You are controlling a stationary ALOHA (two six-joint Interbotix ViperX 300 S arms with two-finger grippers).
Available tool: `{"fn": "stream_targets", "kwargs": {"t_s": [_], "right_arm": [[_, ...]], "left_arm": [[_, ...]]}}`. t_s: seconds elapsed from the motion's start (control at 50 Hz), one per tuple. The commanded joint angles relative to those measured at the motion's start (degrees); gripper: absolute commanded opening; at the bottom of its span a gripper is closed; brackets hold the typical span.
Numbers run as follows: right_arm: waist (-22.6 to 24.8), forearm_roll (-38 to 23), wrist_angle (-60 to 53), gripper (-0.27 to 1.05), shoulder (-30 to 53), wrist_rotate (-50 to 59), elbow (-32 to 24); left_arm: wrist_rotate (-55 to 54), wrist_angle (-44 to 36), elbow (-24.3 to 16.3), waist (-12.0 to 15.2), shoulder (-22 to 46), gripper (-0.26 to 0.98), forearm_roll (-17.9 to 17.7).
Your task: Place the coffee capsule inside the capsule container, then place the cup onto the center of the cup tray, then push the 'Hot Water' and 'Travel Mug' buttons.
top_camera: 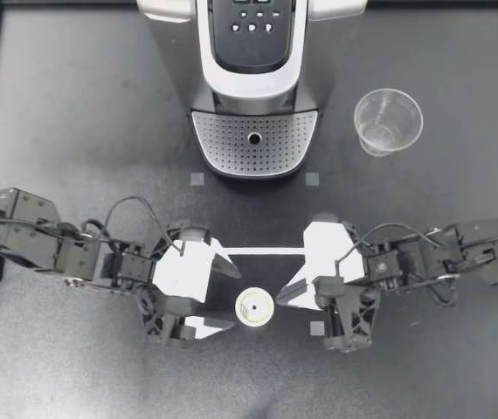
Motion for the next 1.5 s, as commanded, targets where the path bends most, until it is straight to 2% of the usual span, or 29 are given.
{"fn": "stream_targets", "kwargs": {"t_s": [0.0, 1.06, 1.34, 1.48], "right_arm": [[0.4, -0.1, -0.3, 0.04, -0.4, 0.0, -1.5], [0.4, -0.1, -0.3, 0.04, 2.7, -0.1, -3.3], [0.4, -0.1, -0.2, 0.04, 2.5, -0.1, -3.4], [0.4, -0.1, -0.3, 0.04, 2.5, -0.1, -3.4]], "left_arm": [[0.0, -1.1, -1.4, -0.2, -0.4, 0.82, -0.1], [0.0, -2.8, -6.1, -0.9, 5.2, 0.81, 0.0], [0.2, -2.8, -6.4, -1.1, 5.5, 0.77, 0.1], [0.3, -2.7, -6.6, -1.2, 5.5, 0.68, 0.2]]}}
